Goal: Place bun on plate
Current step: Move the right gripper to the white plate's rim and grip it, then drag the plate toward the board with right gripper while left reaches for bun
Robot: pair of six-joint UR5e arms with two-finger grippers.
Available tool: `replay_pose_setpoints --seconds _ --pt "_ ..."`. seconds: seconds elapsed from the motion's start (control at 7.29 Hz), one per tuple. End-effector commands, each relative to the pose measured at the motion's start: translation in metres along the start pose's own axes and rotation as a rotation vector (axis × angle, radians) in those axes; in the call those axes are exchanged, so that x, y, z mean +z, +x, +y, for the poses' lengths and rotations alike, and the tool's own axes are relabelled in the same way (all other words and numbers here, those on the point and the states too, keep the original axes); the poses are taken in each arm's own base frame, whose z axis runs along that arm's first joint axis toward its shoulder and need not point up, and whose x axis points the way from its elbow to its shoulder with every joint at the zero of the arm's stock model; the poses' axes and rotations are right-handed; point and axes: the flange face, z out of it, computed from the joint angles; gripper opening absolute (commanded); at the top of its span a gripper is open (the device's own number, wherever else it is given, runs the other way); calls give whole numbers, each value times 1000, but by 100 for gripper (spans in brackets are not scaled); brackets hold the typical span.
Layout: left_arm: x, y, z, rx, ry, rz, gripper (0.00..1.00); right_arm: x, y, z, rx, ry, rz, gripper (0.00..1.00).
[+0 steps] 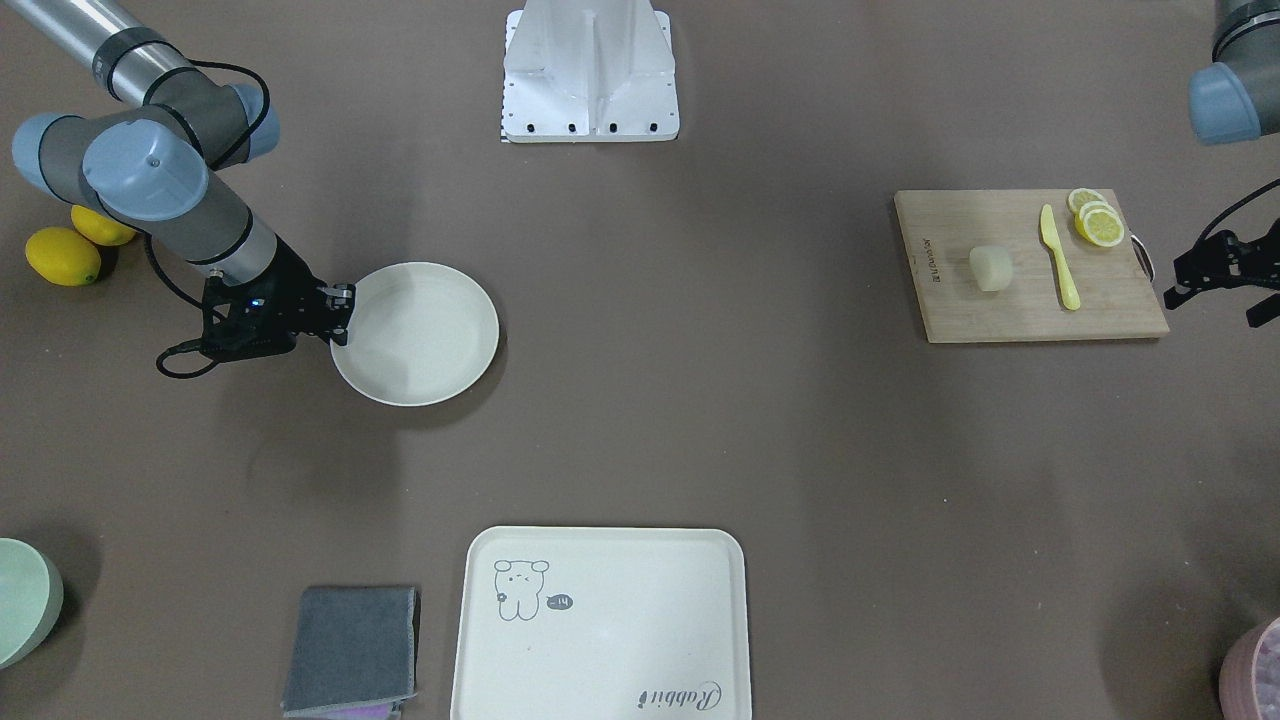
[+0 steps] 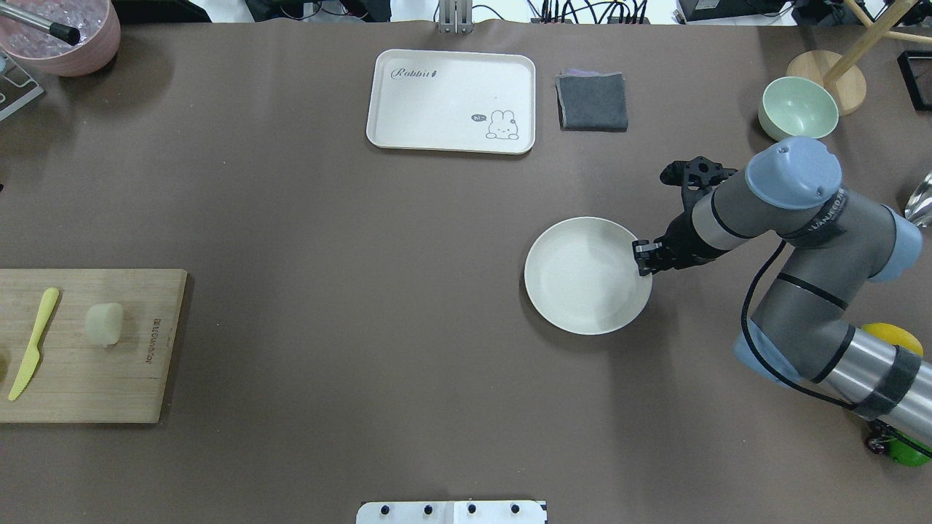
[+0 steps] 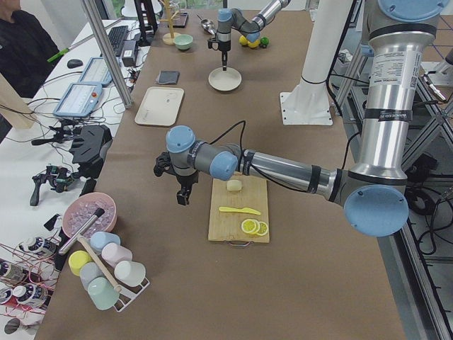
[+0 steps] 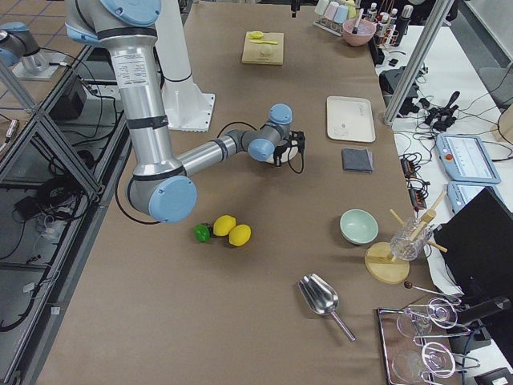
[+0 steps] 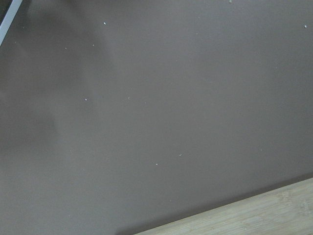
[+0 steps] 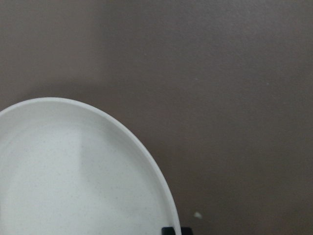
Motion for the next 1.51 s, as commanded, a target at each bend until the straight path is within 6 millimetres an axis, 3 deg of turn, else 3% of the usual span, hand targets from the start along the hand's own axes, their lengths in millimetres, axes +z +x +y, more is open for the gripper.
replay_pose_setpoints --seconds 0.0,0.14,0.27,0.41,0.55,0.69,0.82,1.1,1.24,1.37 --pt "-4 97 18 -243 -14 74 98 4 -84 2 88 -8 -73 0" --pt "13 128 33 -372 -55 84 98 18 -117 -8 92 -14 -81 0" --pt "42 132 63 -326 -43 84 98 26 -138 -10 105 -14 -86 0" --pt "75 120 101 -304 -18 74 98 32 -144 -5 104 8 -81 0" --pt "95 106 123 -289 -2 64 98 37 -147 -1 100 5 -79 0" --pt "123 105 133 -280 -13 35 98 44 -152 1 97 -2 -76 0" --pt "133 113 138 -280 -10 22 97 49 -170 -2 95 -7 -79 0" --pt "142 113 140 -274 -19 21 88 52 -169 -2 95 -11 -76 0" --pt "143 112 140 -273 -20 19 79 50 -171 -1 87 -11 -81 99" --pt "144 111 140 -273 -19 20 70 46 -169 -4 84 -6 -85 100"
